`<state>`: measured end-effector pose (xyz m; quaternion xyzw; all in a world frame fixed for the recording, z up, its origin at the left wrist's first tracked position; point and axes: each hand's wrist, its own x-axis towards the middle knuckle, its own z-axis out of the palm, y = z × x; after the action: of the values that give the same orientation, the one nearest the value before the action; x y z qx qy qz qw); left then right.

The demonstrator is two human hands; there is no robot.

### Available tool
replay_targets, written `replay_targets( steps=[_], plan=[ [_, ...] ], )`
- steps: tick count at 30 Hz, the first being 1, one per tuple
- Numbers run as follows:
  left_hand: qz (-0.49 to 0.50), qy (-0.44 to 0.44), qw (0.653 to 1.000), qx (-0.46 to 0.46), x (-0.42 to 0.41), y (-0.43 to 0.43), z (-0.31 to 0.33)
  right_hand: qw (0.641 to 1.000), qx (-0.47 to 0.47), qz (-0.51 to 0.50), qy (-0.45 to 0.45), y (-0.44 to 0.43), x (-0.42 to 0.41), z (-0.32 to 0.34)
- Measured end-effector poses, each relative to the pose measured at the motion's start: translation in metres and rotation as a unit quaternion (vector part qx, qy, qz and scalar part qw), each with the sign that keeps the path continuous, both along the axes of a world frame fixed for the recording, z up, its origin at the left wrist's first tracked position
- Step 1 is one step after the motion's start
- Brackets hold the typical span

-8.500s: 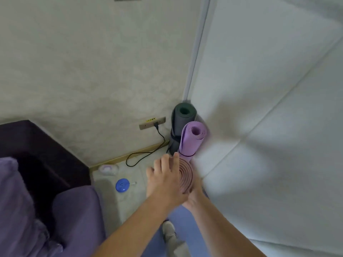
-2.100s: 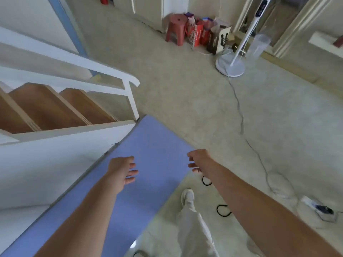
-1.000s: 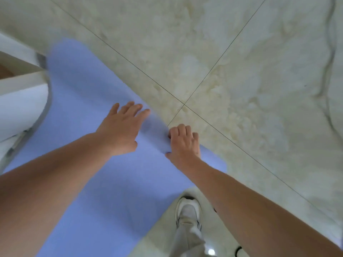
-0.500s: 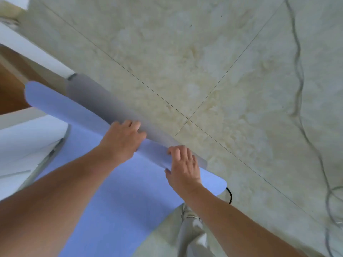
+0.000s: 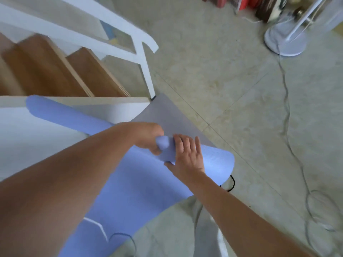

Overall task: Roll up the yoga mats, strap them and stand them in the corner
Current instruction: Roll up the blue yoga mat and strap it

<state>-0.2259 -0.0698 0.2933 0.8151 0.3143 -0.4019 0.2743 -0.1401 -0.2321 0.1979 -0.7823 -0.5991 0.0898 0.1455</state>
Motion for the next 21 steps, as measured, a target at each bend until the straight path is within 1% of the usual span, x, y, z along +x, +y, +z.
replay_targets(
  steps=[2, 3, 5, 6, 7, 8, 9, 10, 11, 13, 14, 17, 19, 20, 21],
  plan=[
    [0.009, -0.030, 1.000, 0.000, -0.054, -0.029, 0.050, 0.999, 0.051, 0.015, 0.000, -0.016, -0.052, 0.054],
    [0.012, -0.039, 0.999, 0.005, -0.082, -0.044, 0.075, 0.998, 0.060, 0.026, -0.005, -0.026, -0.078, 0.081],
    [0.014, -0.045, 0.999, 0.024, -0.133, -0.073, 0.124, 0.998, 0.044, 0.043, -0.030, -0.045, -0.126, 0.129],
    [0.014, -0.048, 0.998, 0.042, -0.157, -0.088, 0.145, 0.997, 0.032, 0.052, -0.043, -0.053, -0.146, 0.151],
    [0.004, -0.057, 0.995, 0.079, -0.179, -0.101, 0.167, 0.996, 0.019, 0.059, -0.058, -0.061, -0.164, 0.173],
    [-0.027, -0.072, 0.987, 0.142, -0.202, -0.116, 0.187, 0.996, 0.005, 0.059, -0.072, -0.067, -0.180, 0.196],
    [-0.073, -0.095, 0.966, 0.229, -0.224, -0.129, 0.202, 0.996, -0.015, 0.055, -0.075, -0.074, -0.193, 0.219],
    [-0.120, -0.135, 0.928, 0.327, -0.246, -0.143, 0.213, 0.996, -0.023, 0.043, -0.069, -0.081, -0.205, 0.242],
    [-0.146, -0.183, 0.885, 0.403, -0.268, -0.159, 0.224, 0.997, -0.049, 0.032, -0.048, -0.090, -0.215, 0.263],
    [-0.139, -0.279, 0.820, 0.480, -0.308, -0.188, 0.242, 0.997, -0.072, 0.023, -0.033, -0.111, -0.232, 0.304],
    [-0.128, -0.296, 0.804, 0.500, -0.325, -0.201, 0.248, 0.997, -0.071, 0.028, -0.035, -0.121, -0.242, 0.325],
    [-0.089, -0.298, 0.777, 0.547, -0.356, -0.241, 0.267, 0.995, -0.071, 0.050, -0.042, -0.153, -0.269, 0.374],
    [-0.061, -0.299, 0.767, 0.565, -0.365, -0.263, 0.283, 0.995, -0.052, 0.061, -0.054, -0.171, -0.281, 0.394],
    [-0.057, -0.300, 0.765, 0.567, -0.369, -0.273, 0.287, 0.995, -0.041, 0.064, -0.059, -0.181, -0.286, 0.401],
    [-0.057, -0.295, 0.773, 0.558, -0.371, -0.283, 0.296, 0.995, -0.029, 0.069, -0.067, -0.191, -0.288, 0.407]
  ],
)
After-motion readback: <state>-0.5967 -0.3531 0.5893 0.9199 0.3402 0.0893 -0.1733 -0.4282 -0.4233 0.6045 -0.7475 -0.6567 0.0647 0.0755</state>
